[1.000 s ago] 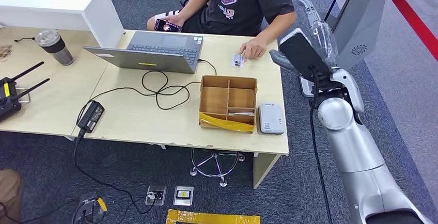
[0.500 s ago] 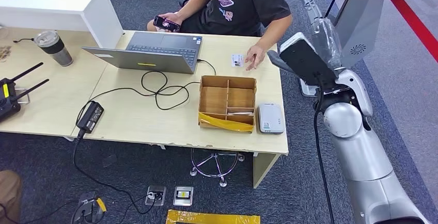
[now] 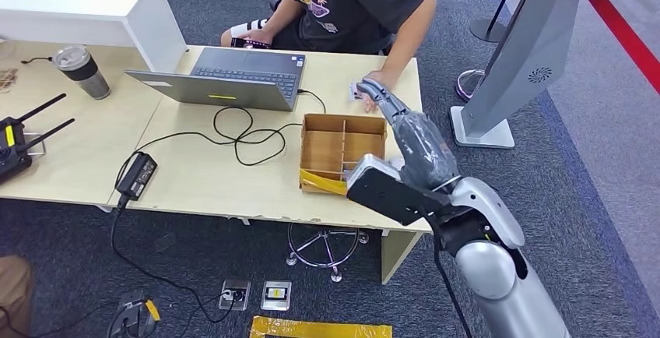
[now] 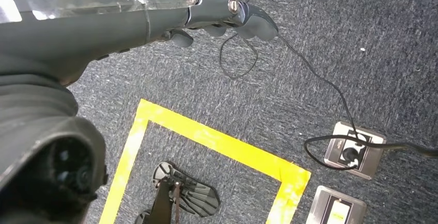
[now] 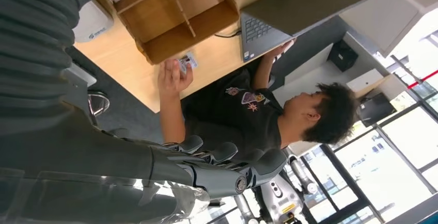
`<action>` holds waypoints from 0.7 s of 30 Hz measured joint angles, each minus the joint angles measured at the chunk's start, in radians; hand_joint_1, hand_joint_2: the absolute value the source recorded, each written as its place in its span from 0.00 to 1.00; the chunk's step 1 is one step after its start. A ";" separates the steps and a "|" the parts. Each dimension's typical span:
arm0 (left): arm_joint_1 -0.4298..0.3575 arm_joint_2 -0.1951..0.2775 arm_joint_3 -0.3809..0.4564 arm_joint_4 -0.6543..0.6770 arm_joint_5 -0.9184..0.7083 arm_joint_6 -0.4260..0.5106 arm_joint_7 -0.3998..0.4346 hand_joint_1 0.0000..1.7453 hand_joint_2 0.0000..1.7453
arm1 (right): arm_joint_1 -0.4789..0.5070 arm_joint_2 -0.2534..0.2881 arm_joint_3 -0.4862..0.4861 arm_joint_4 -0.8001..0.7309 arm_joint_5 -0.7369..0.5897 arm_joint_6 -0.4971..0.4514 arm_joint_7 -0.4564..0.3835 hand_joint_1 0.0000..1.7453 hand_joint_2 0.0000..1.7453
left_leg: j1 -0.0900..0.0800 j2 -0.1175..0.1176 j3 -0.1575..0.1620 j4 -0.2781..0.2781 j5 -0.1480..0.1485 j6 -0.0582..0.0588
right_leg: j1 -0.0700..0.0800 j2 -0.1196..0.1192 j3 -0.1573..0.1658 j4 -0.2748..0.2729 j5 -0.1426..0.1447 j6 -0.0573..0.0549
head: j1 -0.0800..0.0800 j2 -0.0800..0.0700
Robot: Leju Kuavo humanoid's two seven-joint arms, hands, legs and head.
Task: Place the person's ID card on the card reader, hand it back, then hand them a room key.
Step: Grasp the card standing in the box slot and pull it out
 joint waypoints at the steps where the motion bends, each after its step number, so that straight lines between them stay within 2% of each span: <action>1: 0.000 0.000 0.000 0.000 -0.001 0.000 0.000 0.00 0.00 | 0.012 0.000 0.008 -0.008 0.012 -0.001 0.002 0.00 1.00 | 0.000 0.000 0.000 0.000 0.000 0.000 | 0.000 0.000 0.000 0.000 0.000 0.000 | 0.000 0.000; 7: 0.000 -0.003 -0.001 0.000 -0.005 0.000 -0.001 0.00 0.00 | 0.067 0.025 0.070 0.000 0.135 -0.064 -0.020 0.00 1.00 | 0.000 0.000 0.000 0.000 0.000 0.000 | 0.000 0.000 0.000 0.000 0.000 0.000 | 0.000 0.000; 11: 0.000 -0.006 -0.001 0.000 -0.007 0.000 -0.003 0.00 0.00 | 0.091 0.054 0.113 0.068 0.211 -0.132 -0.031 0.00 1.00 | 0.001 0.000 0.000 0.000 0.000 0.000 | 0.001 0.000 0.000 0.000 0.000 0.000 | 0.000 0.000; 17: 0.000 -0.007 -0.001 0.000 -0.008 0.000 -0.007 0.00 0.00 | 0.117 0.088 0.157 0.166 0.261 -0.176 -0.024 0.00 1.00 | 0.000 0.000 0.000 0.000 0.000 0.000 | 0.001 0.000 0.000 0.000 0.000 0.000 | 0.000 0.000; 21: -0.001 -0.009 -0.001 0.000 -0.010 0.000 -0.011 0.00 0.00 | 0.119 0.103 0.173 0.229 0.305 -0.239 -0.015 0.00 1.00 | 0.000 0.000 0.000 0.000 0.000 0.000 | 0.000 0.000 0.000 0.000 0.000 0.000 | 0.000 0.000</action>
